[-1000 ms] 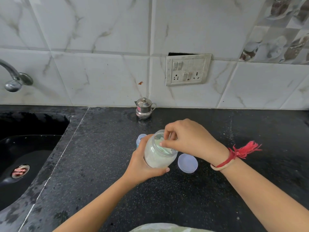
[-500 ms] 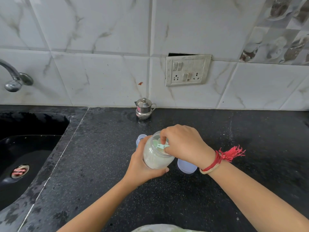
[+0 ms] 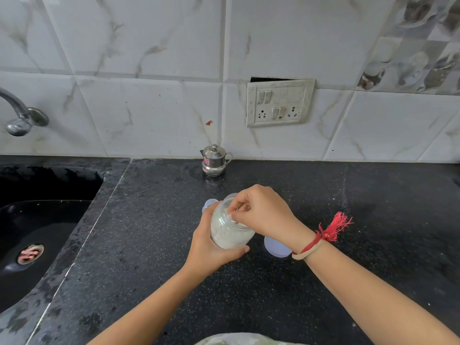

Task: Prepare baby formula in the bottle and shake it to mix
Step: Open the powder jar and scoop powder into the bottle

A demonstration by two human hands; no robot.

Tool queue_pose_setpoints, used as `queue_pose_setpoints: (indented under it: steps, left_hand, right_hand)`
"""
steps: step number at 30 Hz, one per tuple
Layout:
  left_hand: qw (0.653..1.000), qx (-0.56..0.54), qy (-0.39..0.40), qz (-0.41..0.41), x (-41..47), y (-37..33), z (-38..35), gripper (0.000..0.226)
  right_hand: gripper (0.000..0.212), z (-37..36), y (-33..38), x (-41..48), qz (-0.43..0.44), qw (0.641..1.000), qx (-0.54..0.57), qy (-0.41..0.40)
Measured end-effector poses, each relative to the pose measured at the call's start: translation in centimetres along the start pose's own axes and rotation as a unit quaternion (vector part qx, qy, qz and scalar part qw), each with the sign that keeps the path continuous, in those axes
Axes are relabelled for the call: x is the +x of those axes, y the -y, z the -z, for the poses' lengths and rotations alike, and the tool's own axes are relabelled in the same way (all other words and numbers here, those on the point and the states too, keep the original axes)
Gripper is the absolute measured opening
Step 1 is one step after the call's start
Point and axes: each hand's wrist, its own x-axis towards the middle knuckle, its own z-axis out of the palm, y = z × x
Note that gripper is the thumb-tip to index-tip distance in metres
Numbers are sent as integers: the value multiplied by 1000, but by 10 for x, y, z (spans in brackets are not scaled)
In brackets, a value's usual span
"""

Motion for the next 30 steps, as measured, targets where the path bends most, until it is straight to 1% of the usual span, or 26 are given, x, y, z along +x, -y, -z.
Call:
queue_pose_setpoints:
  steps: [2,6,12,15,17,22,24,27,28,30]
  left_hand:
    - [1000,6,-3,2,0,1,0,96]
    - [1000,11,-10,9,0,2,0,95]
    - [1000,11,-19,17,-1,5,-1,96]
    - [1000,11,-17,16,-1,8,-2,96]
    - [1000,11,-18,19,-1,9,-2,97]
    - [999,11,-26,23,-1,12,-3,99]
    - [999,8,-28,25,-2,13,-3,100]
    - [999,6,-34,26,-3,15,-2,99]
    - [999,7,-34,26,-4,15,-2,99]
    - [999,8,-37,27,-5,15,0,99]
  right_hand:
    - [9,1,-4,2,-10,999,47,10]
    - [8,6,-14,1,-13,994,110,3]
    - [12,17,-29,-6,-18,991,131,-30]
    - [10,19,-32,-10,-10,991,118,-54]
    - [8,19,-32,-13,14,993,100,-66]
    - [7,18,-29,-19,64,993,-7,-98]
    - [7,17,-29,-21,70,992,-17,-104]
    - [7,16,-34,-20,67,992,15,-102]
    - [6,16,-35,-18,59,993,39,-94]
    - [7,17,-38,-15,33,989,125,-65]
